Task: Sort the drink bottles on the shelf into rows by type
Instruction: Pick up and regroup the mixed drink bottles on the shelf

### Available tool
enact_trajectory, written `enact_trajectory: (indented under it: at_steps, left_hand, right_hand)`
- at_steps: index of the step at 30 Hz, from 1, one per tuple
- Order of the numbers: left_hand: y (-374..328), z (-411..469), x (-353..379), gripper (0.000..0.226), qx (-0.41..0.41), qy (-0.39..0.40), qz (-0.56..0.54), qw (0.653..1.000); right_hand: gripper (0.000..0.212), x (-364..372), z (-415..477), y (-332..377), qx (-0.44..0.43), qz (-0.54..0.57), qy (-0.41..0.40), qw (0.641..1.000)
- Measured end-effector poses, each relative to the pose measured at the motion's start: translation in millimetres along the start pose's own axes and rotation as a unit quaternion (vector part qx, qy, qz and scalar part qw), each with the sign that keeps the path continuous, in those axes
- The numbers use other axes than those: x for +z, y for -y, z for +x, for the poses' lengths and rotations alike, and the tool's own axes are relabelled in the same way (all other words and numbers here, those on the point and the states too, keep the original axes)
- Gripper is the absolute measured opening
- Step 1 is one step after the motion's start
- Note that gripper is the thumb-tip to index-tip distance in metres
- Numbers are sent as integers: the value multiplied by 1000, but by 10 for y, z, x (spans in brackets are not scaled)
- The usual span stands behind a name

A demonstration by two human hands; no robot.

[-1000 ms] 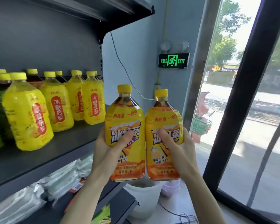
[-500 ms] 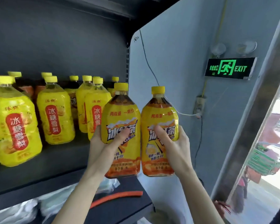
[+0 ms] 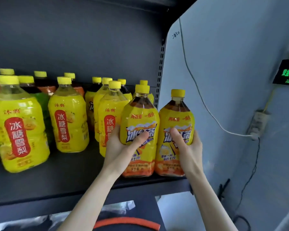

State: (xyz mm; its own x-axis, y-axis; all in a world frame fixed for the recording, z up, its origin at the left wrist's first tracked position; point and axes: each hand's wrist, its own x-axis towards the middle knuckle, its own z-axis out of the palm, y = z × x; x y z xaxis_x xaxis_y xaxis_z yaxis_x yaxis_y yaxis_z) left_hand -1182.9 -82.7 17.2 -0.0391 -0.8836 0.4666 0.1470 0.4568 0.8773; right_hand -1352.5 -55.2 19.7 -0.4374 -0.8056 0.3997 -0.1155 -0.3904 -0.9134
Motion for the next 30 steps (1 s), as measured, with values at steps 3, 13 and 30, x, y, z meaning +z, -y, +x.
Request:
enact_trajectory:
  at_steps: [3, 13, 30]
  left_hand:
    - [59, -27, 65, 43, 6, -22, 23, 999]
    - [134, -10, 221, 61, 22, -48, 108, 993]
    - [429, 424, 487, 57, 69, -83, 316, 943]
  right_hand:
    - [60, -40, 71, -52, 2, 9, 23, 1000]
    - [53, -189, 154, -112, -3, 37, 73, 997]
    - [35, -328, 350, -199, 3, 32, 39, 999]
